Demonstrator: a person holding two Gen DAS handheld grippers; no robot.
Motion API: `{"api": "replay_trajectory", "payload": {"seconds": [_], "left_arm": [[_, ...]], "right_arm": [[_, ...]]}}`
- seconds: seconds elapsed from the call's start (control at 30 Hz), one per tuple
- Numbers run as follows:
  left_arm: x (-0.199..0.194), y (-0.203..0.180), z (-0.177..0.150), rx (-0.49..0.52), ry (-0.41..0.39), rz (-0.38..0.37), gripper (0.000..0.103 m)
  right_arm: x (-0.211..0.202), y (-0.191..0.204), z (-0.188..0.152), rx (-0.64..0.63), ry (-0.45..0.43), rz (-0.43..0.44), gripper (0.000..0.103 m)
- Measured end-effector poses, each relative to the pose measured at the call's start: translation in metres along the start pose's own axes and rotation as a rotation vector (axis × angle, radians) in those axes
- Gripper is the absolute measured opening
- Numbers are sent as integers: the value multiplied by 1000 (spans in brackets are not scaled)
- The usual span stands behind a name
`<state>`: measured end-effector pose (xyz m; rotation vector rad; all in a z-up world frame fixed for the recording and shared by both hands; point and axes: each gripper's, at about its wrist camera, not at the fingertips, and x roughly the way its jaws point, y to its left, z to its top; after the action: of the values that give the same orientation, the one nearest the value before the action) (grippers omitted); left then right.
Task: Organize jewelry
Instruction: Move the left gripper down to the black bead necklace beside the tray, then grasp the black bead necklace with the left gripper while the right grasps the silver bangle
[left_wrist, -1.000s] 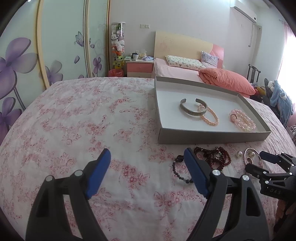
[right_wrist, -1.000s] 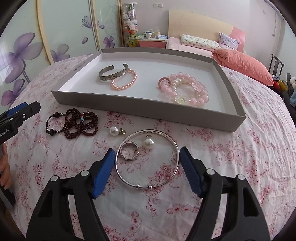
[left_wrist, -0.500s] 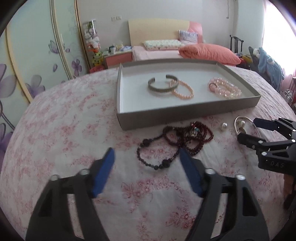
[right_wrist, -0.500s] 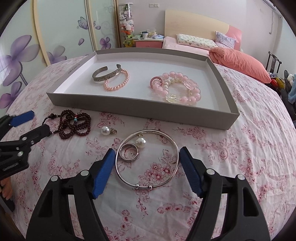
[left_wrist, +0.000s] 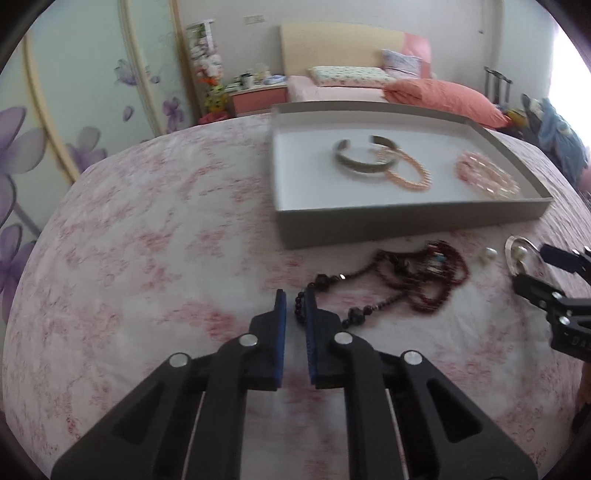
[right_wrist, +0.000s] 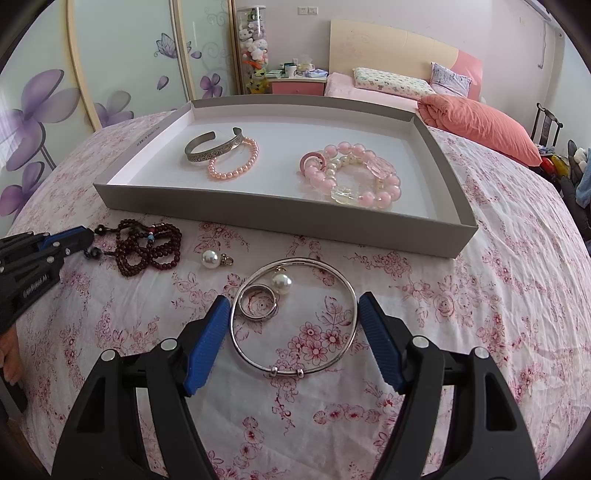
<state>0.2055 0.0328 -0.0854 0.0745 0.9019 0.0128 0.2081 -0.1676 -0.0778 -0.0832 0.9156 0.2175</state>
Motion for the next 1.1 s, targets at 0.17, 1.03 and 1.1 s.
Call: {"api": "replay_trajectory", "payload": {"seconds": [0.17, 1.03, 1.1], "left_arm": [[0, 12, -1, -23, -1, 10, 11], [0, 5, -1, -3, -4, -53, 23], [0, 0, -1, 19, -6, -39, 11]], "right_arm": [[1, -2, 0, 7, 1, -3, 72], [2, -1, 0, 3, 1, -6, 72], [2, -1, 0, 2, 1, -6, 72]]}}
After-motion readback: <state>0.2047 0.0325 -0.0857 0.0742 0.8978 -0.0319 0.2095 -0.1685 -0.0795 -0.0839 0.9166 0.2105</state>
